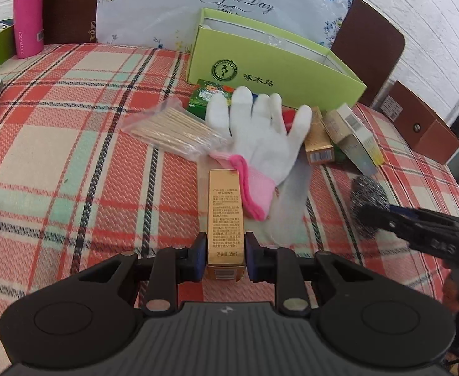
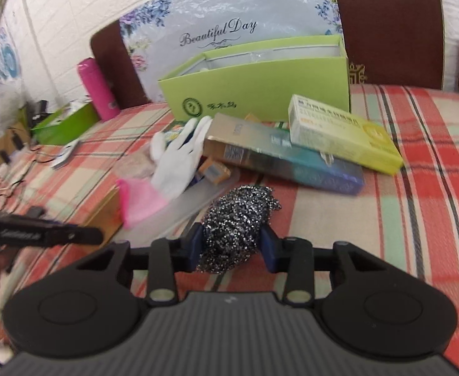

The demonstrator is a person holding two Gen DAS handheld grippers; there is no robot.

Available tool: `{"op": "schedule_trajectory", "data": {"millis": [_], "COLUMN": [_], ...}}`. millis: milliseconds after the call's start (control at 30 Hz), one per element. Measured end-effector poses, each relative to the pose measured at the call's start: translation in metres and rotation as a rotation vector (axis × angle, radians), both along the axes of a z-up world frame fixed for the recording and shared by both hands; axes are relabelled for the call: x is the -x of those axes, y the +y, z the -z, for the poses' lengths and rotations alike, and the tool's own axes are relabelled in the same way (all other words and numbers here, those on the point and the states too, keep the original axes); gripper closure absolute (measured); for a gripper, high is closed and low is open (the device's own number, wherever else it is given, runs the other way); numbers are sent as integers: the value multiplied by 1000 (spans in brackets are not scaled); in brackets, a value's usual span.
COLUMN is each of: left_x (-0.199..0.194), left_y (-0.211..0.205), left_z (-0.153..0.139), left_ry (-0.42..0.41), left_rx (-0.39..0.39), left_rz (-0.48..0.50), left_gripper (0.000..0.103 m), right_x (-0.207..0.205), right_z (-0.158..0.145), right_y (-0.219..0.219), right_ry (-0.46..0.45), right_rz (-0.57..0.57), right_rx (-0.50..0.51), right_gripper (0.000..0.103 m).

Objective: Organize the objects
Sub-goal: 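Grasp the steel wool scrubber with the right tool while the left holds the gold box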

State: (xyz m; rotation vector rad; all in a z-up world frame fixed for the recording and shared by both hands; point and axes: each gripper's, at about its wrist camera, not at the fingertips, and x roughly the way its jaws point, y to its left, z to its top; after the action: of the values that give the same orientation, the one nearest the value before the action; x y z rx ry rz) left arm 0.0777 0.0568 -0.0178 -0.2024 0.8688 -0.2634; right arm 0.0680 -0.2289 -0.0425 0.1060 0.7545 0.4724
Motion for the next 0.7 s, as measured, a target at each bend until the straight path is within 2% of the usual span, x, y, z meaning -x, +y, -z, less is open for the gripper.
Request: {"op": "schedule_trajectory", "data": {"millis": [67,133,233,300,467,700], "left_x": [4,4,-2,-4,-2,-9], "left_y": [-3,-5,-7,-8,-10,-12], "left_z": [-1,0,0,-1,-1,1], "left_ry": [-4,-7,-8,-18,-25,-28], "left_rx": [-15,-34,-50,-54,-63,-63], "left_rz": [6,2,-25,-33,-42,-53], "left_gripper": [78,73,65,54,54,54], "right_x": [17,27,35,35,35,35], "right_z": [-2,1,2,0,-3,2], "right_y": [-11,-17,-20,-20,-16,-10], "right_ry": [10,23,2,-8,-33,-10], "right_rz": [-1,23,59,80,98,112], "right_rx": [22,87,129,117,138,127], "right_gripper": [63,58,45,45,40,40]}}
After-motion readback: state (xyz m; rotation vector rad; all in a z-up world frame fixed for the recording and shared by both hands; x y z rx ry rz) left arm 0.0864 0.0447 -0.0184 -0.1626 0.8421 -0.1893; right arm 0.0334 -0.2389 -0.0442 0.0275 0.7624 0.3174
